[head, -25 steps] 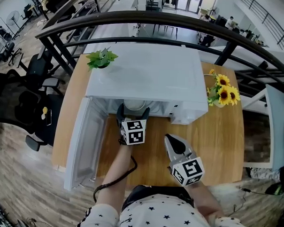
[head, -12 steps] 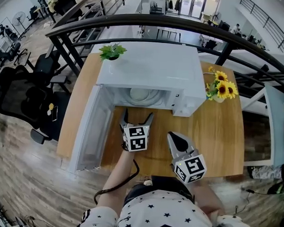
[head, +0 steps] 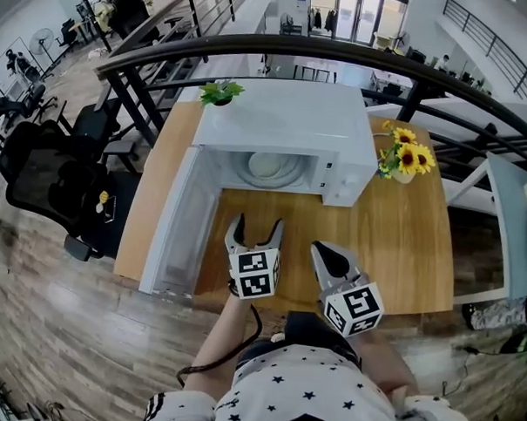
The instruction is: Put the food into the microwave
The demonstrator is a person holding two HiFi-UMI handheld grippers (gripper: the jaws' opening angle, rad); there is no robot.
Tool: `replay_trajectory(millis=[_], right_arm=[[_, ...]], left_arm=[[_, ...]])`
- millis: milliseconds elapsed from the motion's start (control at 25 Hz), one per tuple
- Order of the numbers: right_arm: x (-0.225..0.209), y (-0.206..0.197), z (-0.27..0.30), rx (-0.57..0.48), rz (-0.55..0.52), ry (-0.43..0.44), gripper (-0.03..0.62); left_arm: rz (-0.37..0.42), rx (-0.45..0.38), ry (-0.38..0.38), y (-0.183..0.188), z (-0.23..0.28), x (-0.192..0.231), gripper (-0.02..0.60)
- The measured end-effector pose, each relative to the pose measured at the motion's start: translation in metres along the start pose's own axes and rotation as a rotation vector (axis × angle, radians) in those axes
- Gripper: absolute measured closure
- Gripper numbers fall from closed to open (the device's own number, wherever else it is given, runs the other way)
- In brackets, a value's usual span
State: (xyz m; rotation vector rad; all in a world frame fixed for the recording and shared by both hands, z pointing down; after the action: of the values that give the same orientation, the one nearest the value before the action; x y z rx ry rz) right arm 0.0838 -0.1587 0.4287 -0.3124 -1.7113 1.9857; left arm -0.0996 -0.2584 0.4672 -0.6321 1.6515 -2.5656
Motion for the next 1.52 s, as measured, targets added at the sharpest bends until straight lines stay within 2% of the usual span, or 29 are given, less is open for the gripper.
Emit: replay_trajectory(millis=[240,600,880,1160,1520], right_arm=[[0.015,0.004,-0.019,-0.021,-0.014,-0.002,0.588],[0.031,0.004,-0.048,-0.043,-0.025,-0.008,0.589],[0.042,0.003,-0.066,-0.05,-0.011,-0.009,0.589],[0.052,0.002,-0.076,-0.053,-0.006,-0.003,0.589],[0.058,0.001,-0.081,-0.026,-0.031,-0.002,0.589]], left_arm=[[-0.026,-0.049,0.007,-0.005,-0.047,-0.009,0.33],[-0.047,-0.054,0.0,-0.022,-0.107,-0.018,0.526],[-0.048,-0.077,-0.036,-0.022,-0.142,-0.023,0.564],[-0.045,-0.088,-0.051,-0.026,-0.166,-0.023,0.572],[-0.046,-0.083,-0.058,-0.029,-0.173,-0.023,0.572]])
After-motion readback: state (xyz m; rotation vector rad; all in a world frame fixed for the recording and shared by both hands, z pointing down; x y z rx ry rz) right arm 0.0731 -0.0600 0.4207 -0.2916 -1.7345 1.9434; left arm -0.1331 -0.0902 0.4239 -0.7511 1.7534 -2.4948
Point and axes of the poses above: the fingertips, and each gripper's own axes: z forward along the fingers, x to its left, y out of its top, the point moved 10 cm from there along -z, backward along the fingers, and after that the axes turned 15 degrees about -z, right-handed, at the moved point
